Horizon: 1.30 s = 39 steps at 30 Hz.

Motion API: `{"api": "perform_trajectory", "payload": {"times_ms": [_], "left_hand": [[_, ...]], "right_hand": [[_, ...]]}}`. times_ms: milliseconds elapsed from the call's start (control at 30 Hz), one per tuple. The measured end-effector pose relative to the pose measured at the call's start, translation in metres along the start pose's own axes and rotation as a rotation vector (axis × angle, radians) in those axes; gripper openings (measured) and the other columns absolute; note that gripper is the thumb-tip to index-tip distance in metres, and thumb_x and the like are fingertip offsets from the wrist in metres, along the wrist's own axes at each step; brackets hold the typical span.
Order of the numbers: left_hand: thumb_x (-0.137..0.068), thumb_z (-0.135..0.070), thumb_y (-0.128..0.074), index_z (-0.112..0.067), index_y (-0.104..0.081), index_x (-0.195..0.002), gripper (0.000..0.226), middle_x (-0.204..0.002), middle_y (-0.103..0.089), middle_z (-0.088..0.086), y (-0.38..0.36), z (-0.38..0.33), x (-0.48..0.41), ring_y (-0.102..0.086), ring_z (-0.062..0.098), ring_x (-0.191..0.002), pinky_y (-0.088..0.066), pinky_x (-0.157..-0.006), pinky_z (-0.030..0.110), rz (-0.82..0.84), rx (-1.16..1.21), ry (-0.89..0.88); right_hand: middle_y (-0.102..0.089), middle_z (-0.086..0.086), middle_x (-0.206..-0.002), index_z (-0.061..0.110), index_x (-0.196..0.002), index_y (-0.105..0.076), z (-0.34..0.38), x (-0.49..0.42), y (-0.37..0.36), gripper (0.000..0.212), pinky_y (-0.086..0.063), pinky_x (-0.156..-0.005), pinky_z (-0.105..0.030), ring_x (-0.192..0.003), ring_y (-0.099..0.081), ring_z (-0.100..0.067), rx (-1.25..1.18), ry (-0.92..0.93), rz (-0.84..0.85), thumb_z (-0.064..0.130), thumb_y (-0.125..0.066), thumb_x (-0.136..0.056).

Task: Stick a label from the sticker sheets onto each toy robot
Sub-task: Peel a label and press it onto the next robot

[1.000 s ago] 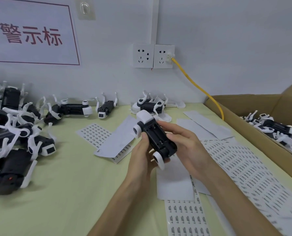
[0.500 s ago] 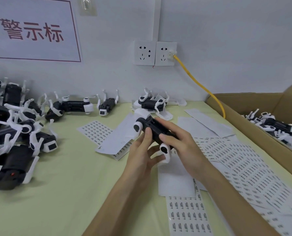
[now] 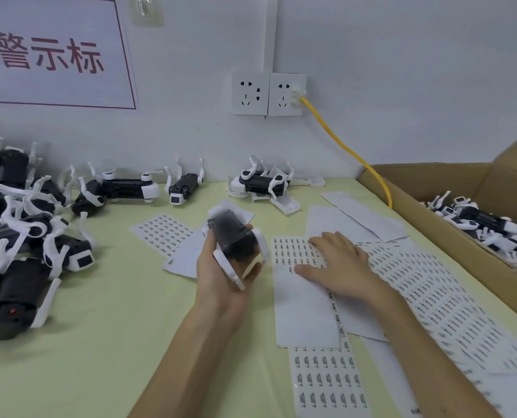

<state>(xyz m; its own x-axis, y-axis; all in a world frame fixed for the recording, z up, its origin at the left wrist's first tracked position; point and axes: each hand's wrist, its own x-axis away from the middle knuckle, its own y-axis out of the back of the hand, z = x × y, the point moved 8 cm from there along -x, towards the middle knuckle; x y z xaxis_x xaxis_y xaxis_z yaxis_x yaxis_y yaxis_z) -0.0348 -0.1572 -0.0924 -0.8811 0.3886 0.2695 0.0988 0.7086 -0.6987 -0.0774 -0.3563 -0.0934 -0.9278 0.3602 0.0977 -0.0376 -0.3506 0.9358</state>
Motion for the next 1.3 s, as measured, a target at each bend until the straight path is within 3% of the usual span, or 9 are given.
{"api": "perform_trajectory", "payload": {"times_ms": [100, 233, 433, 533, 633, 800, 933, 1100, 1300], "left_hand": [[-0.107, -0.055, -0.039, -0.013, -0.070, -0.128, 0.056, -0.127, -0.072, 0.018, -0.001, 0.003, 0.001, -0.068, 0.028, -0.113, -0.048, -0.094, 0.038, 0.012, 0.024, 0.036], [-0.101, -0.053, -0.052, -0.008, -0.063, -0.105, 0.046, -0.118, -0.077, 0.014, -0.005, 0.003, 0.000, -0.071, 0.028, -0.114, -0.051, -0.098, 0.039, 0.096, -0.025, 0.045], [-0.072, -0.025, -0.080, -0.008, -0.071, -0.103, 0.036, -0.099, -0.074, 0.013, -0.007, 0.005, 0.002, -0.073, 0.027, -0.097, -0.050, -0.091, 0.038, 0.115, 0.016, 0.095], [-0.078, -0.020, -0.079, -0.006, -0.069, -0.081, 0.017, -0.091, -0.071, 0.020, -0.001, 0.006, 0.001, -0.075, 0.034, -0.100, -0.055, -0.090, 0.040, 0.055, 0.000, 0.107], [-0.087, -0.020, -0.074, -0.003, -0.071, -0.063, 0.030, -0.097, -0.071, 0.025, 0.002, 0.004, 0.002, -0.073, 0.041, -0.106, -0.050, -0.104, 0.047, -0.008, -0.042, 0.097], [-0.069, -0.026, -0.080, -0.018, -0.046, -0.079, 0.036, -0.092, -0.045, 0.008, 0.000, 0.003, 0.000, -0.049, 0.038, -0.098, -0.038, -0.090, 0.045, 0.012, -0.016, 0.071], [-0.078, -0.025, -0.078, -0.019, -0.042, -0.079, 0.036, -0.085, -0.042, 0.005, -0.002, 0.004, -0.001, -0.054, 0.036, -0.096, -0.039, -0.089, 0.040, 0.069, 0.010, 0.091], [-0.087, -0.024, -0.073, -0.006, -0.058, -0.075, 0.027, -0.089, -0.049, 0.020, -0.009, 0.013, 0.004, -0.056, 0.036, -0.087, -0.045, -0.101, 0.048, 0.187, -0.106, 0.152], [-0.088, -0.024, -0.070, -0.015, -0.079, -0.090, 0.012, -0.083, -0.064, 0.009, -0.019, 0.013, 0.009, -0.059, 0.024, -0.077, -0.043, -0.077, 0.034, 0.251, -0.231, 0.115]], "right_hand": [[-0.030, 0.007, -0.159, 0.031, -0.147, -0.043, 0.007, 0.000, 0.004, 0.063, -0.006, -0.121, -0.042, -0.153, -0.013, -0.014, -0.078, 0.044, -0.050, 0.053, -0.064, -0.092], [-0.045, 0.013, -0.143, 0.035, -0.132, -0.056, 0.013, 0.001, 0.004, 0.044, -0.012, -0.118, -0.039, -0.142, -0.032, -0.012, -0.111, 0.102, -0.105, 0.044, -0.069, -0.091], [-0.055, 0.019, -0.135, 0.037, -0.116, -0.067, 0.018, 0.000, 0.005, 0.026, -0.013, -0.119, -0.040, -0.132, -0.046, -0.009, -0.139, 0.154, -0.178, 0.039, -0.072, -0.091], [-0.054, 0.020, -0.140, 0.039, -0.122, -0.065, 0.019, 0.001, 0.005, 0.032, -0.007, -0.119, -0.042, -0.137, -0.042, -0.008, -0.122, 0.168, -0.175, 0.047, -0.068, -0.091], [-0.041, 0.020, -0.152, 0.044, -0.137, -0.054, 0.018, 0.003, -0.002, 0.059, -0.002, -0.122, -0.046, -0.145, -0.030, -0.008, -0.083, 0.186, -0.073, 0.063, -0.069, -0.083], [-0.052, 0.020, -0.142, 0.046, -0.123, -0.066, 0.024, 0.005, 0.004, 0.048, -0.010, -0.121, -0.045, -0.137, -0.040, -0.006, -0.120, 0.234, -0.135, 0.061, -0.076, -0.079], [-0.064, 0.021, -0.126, 0.042, -0.116, -0.072, 0.027, 0.007, 0.015, 0.035, -0.020, -0.113, -0.032, -0.125, -0.051, -0.006, -0.198, 0.258, -0.259, 0.049, -0.078, -0.082], [-0.068, 0.023, -0.109, 0.039, -0.111, -0.075, 0.031, 0.013, 0.026, 0.035, -0.039, -0.109, -0.035, -0.109, -0.058, 0.002, -0.448, 0.289, -0.312, 0.033, -0.085, -0.078], [-0.069, 0.025, -0.103, 0.041, -0.101, -0.066, 0.032, 0.016, 0.032, 0.036, -0.048, -0.089, -0.020, -0.100, -0.064, 0.005, -0.539, 0.287, -0.347, 0.033, -0.087, -0.073]]}}
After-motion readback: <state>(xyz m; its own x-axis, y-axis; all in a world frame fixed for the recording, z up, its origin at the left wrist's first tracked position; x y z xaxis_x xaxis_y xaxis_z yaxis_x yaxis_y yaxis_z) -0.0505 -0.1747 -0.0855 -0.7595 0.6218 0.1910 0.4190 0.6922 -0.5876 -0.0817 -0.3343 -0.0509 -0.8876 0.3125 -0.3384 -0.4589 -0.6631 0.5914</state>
